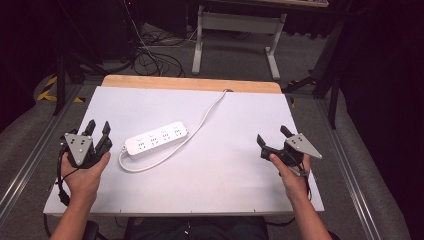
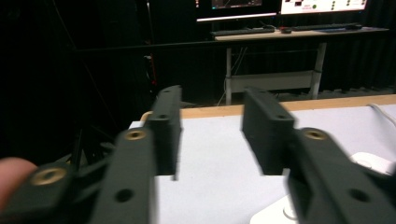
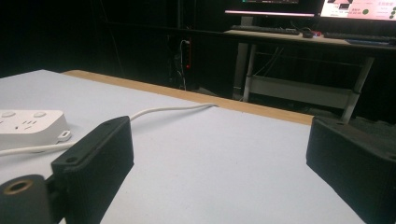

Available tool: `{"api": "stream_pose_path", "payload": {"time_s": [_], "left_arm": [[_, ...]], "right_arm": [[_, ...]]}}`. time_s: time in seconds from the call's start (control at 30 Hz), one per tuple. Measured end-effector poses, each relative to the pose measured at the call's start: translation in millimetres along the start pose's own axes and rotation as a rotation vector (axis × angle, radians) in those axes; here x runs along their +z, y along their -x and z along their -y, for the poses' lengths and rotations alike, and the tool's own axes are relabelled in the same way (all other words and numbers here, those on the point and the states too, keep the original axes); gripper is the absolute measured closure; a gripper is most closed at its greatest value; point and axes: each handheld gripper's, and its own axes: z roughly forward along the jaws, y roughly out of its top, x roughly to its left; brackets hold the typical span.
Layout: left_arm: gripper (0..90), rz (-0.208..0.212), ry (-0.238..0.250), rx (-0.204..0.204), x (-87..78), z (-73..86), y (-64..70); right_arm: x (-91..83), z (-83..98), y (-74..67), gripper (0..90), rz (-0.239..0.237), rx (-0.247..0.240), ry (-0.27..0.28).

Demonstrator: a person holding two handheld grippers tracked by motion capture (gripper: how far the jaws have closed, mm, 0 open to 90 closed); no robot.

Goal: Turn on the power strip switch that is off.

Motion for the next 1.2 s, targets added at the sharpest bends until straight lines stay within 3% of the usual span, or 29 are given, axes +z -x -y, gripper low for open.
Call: {"api": "stream_pose_path", "payload": {"time_s": [0.13,0.23,0.43,0.57,0.8,1.0,1.2], "left_arm": [[78.2,0.01,0.002,-0.019,-0.9,-0.5,-4.9],[82.2,0.011,-0.005,-0.041,-1.2,-0.5,-7.6],[88.8,0.018,-0.005,-0.032,-2.6,-1.7,-7.8],[90.0,0.025,-0.011,-0.022,-3.5,-3.2,-7.2],[90.0,0.08,-0.027,-0.003,-4.1,-6.4,-8.1],[90.0,0.12,-0.045,-0.049,-0.8,-13.8,-4.8],[90.0,0.175,-0.073,-0.001,6.9,-22.3,6.1]], "right_arm": [[-0.4,-0.2,0.2,7.9,0.001,0.002,0.001],[-0.5,-0.2,0.3,8.0,0.001,0.004,-0.001],[0.3,-0.1,0.0,8.3,-0.001,-0.001,-0.001],[0.3,0.0,0.1,8.4,-0.001,0.002,-0.005],[0.3,0.1,0.2,8.7,-0.005,0.006,-0.009],[1.0,0.8,0.3,8.7,-0.007,0.01,-0.017],[2.7,1.5,0.2,8.9,-0.011,0.009,-0.021]]}}
